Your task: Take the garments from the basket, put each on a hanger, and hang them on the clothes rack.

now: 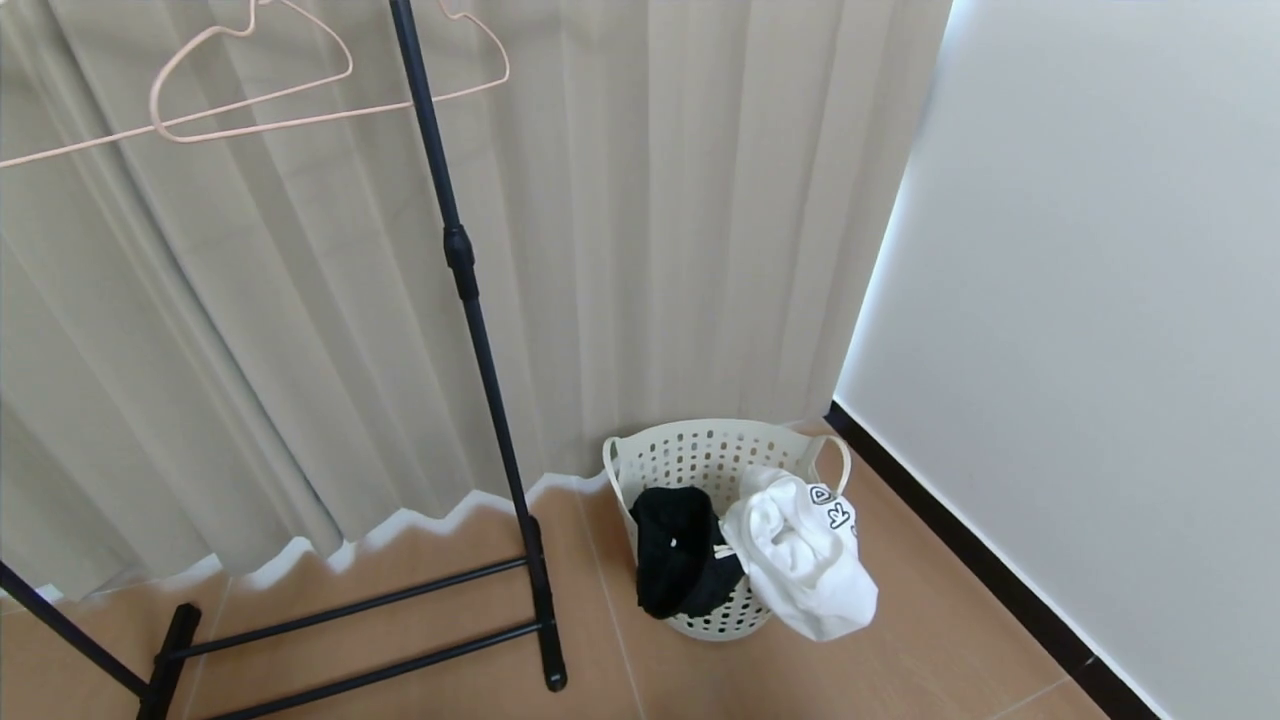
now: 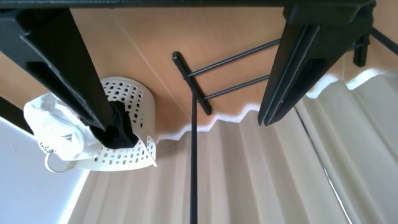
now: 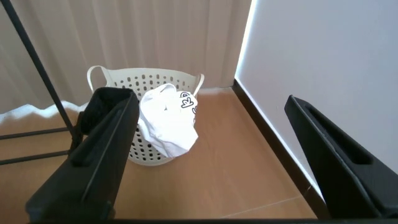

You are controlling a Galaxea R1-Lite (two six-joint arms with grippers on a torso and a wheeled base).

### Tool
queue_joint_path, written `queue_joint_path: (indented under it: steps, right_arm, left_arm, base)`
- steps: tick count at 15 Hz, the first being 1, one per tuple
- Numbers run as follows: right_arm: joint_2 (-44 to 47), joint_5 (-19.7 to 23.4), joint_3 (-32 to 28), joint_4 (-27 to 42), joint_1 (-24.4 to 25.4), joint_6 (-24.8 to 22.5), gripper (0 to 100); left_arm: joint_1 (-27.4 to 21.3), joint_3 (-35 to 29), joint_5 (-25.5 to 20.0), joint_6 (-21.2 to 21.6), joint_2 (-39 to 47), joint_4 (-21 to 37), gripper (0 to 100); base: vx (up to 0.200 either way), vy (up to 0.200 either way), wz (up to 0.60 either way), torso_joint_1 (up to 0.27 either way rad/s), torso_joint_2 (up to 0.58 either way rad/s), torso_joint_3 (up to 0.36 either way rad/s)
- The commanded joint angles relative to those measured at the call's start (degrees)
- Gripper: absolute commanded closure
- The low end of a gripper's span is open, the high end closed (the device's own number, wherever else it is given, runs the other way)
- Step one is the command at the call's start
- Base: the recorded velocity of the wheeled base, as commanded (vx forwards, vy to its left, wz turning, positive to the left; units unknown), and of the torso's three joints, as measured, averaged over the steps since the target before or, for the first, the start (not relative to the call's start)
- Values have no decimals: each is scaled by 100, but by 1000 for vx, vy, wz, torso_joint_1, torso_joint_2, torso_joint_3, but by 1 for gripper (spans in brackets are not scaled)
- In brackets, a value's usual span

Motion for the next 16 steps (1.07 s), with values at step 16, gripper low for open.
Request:
queue_joint_path:
  steps: [16]
  right_arm:
    - [7,-5,0,1,0,-4,0]
  left_arm:
    - [-1,1,11,-1,-1,6,0]
  base:
    - [50,0,0,1,1,-16]
